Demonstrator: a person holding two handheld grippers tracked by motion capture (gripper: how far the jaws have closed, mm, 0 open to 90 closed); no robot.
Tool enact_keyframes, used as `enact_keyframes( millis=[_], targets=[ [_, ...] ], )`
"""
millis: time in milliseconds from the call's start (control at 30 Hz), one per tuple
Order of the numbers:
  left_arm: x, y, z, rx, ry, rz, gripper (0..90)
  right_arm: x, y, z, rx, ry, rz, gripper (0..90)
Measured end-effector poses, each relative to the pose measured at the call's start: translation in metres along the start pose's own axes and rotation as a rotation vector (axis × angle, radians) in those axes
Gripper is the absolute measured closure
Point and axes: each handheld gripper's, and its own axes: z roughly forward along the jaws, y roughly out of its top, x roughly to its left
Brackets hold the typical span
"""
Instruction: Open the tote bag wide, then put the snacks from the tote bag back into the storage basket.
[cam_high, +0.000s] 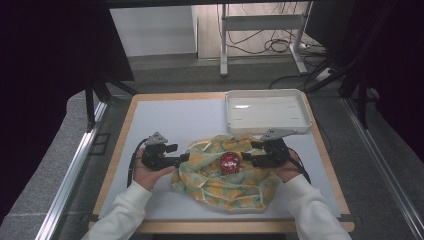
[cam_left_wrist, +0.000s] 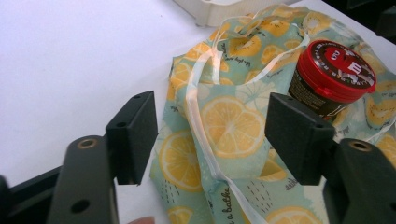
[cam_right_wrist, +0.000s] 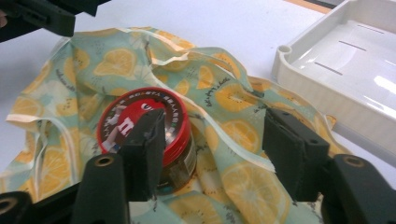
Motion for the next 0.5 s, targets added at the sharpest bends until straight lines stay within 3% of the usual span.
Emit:
enact_keyframes(
  millis=[500],
  targets=[
    [0.003,0.0,0.001,0.0,0.007,-0.016,31.1,0.019,0.006,-0.003,0.053,0.017,-0.045,31.8]
  ],
)
